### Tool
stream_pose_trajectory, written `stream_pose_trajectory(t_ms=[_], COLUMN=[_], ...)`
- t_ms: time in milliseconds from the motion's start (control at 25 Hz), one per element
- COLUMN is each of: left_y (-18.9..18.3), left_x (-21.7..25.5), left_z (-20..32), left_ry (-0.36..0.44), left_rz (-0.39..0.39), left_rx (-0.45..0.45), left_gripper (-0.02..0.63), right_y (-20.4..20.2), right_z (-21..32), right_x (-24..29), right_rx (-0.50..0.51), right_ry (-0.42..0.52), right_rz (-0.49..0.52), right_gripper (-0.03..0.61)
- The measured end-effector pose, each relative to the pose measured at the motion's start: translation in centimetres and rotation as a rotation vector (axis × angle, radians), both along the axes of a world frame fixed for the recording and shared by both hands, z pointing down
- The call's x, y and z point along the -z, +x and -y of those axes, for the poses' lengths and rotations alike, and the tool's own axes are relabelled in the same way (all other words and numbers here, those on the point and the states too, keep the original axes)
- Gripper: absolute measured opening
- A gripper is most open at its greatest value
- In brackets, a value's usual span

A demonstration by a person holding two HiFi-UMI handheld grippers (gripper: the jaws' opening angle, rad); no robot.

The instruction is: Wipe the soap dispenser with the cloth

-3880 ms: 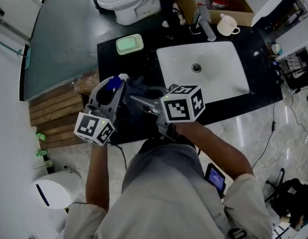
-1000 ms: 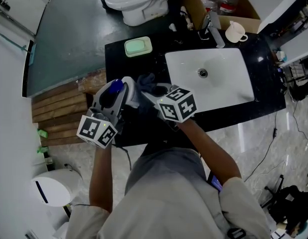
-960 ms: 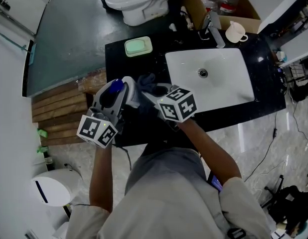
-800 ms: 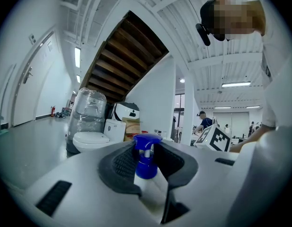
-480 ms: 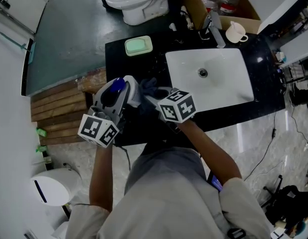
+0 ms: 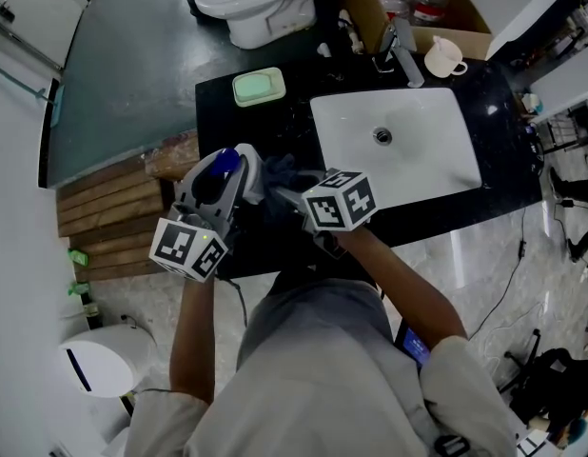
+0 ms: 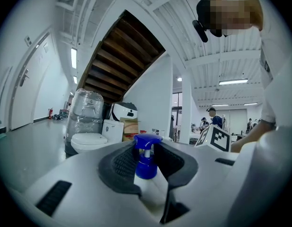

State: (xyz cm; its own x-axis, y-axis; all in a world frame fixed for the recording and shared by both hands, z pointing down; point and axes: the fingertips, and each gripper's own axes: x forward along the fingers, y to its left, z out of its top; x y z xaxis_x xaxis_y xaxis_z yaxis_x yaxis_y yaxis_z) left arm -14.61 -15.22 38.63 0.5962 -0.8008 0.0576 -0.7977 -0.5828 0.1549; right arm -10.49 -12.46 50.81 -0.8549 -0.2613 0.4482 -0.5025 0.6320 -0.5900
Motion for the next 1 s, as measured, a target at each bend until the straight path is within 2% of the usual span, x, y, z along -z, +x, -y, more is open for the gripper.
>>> stream_pose_trajectory(t_ms=[200,560,760,1000], left_y=[0.2,0.2,0.7,0.3], left_x=[-0.2,0.2,0.1,0.1], left_z=[-0.2,-0.3,-0.4,-0.5], left_ry=[0.020,0.051,0.046,0.038], left_rz=[0.006,0.025,0.057,0.058], left_rx=[-0.003,0.004,-0.013,-0.009], left_gripper=[0.095,0.095,0.097,0.100], right_y=[0.0,-0.2,0.1,0.7], right_z=[-0.7,-1.2,-1.0,-0.4], right_x=[1.6,5.4,5.2,5.1], right_rx=[0.022,0.078,0.074,0.035], right_ry=[-0.080,-0.015,-0.012,0.010], right_rz=[0.092,0.139,0.135,0.122], right_gripper=[0.072,0.072,0.072,0.072])
